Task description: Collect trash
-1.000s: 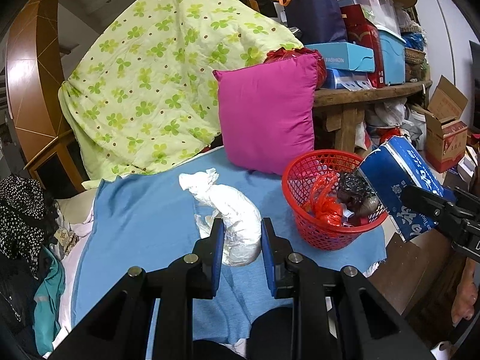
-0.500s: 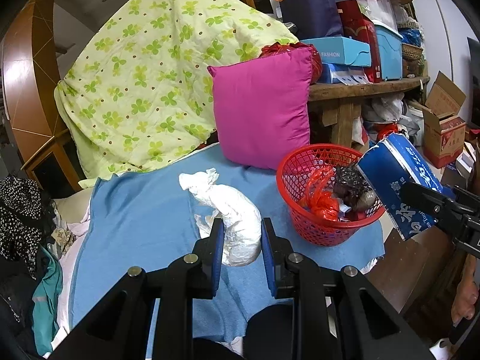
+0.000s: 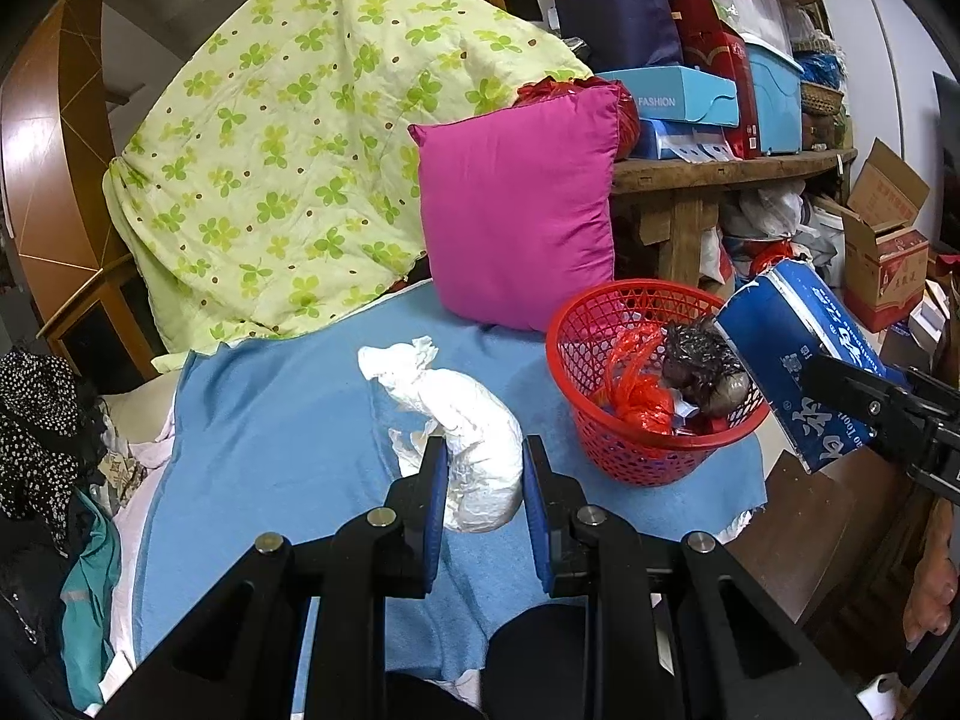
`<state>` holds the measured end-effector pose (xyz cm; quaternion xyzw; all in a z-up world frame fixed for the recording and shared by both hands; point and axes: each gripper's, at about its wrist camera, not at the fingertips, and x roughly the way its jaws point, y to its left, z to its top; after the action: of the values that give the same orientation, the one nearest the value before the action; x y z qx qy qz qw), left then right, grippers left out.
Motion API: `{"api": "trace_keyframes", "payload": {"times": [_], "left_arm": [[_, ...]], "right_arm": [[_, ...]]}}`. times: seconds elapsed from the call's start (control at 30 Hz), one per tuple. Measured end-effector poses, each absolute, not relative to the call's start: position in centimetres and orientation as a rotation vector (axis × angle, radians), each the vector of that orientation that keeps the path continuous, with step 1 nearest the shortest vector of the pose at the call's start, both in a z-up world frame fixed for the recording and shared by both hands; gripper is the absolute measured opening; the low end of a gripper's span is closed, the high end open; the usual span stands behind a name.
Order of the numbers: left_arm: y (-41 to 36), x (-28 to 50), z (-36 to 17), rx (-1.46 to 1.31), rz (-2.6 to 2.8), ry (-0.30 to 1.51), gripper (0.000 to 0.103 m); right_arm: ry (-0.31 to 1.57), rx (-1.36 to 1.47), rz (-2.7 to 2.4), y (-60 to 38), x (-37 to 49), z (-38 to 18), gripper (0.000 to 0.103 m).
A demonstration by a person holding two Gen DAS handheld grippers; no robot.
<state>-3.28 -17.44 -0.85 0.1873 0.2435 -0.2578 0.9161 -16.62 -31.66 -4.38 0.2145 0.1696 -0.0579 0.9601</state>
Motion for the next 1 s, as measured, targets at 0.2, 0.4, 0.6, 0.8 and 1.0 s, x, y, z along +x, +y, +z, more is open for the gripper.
{"api": "trace_keyframes", "payload": {"times": [0.2,0.4,0.6,0.8,1.0], "left_arm": [[-17.6,-3.3,-1.0,0.389,-0.534,0.506,0.026],[-17.7,-3.3,-1.3,0.393,-0.54,0.513,0.026],[-17.9,-3.5,-1.6,0.4,-0.544,0.519,0.026],[-18.1,-3.5,-1.9,0.408,-0.549,0.526,0.026],[-18.3,-3.5,-2.4,0.419,-0.556,0.536,0.026]], "right_arm": [[0.348,0.444,-0.124,-31.8,-16.7,-4.6,0.061],[0.35,0.45,-0.129,-31.8,-16.8,-4.7,0.061],[0.352,0.46,-0.136,-32.1,-17.0,-5.0,0.061],[0.353,0.465,-0.138,-32.2,-17.0,-5.0,0.061],[0.353,0.463,-0.139,-32.2,-17.0,-5.0,0.061]]}}
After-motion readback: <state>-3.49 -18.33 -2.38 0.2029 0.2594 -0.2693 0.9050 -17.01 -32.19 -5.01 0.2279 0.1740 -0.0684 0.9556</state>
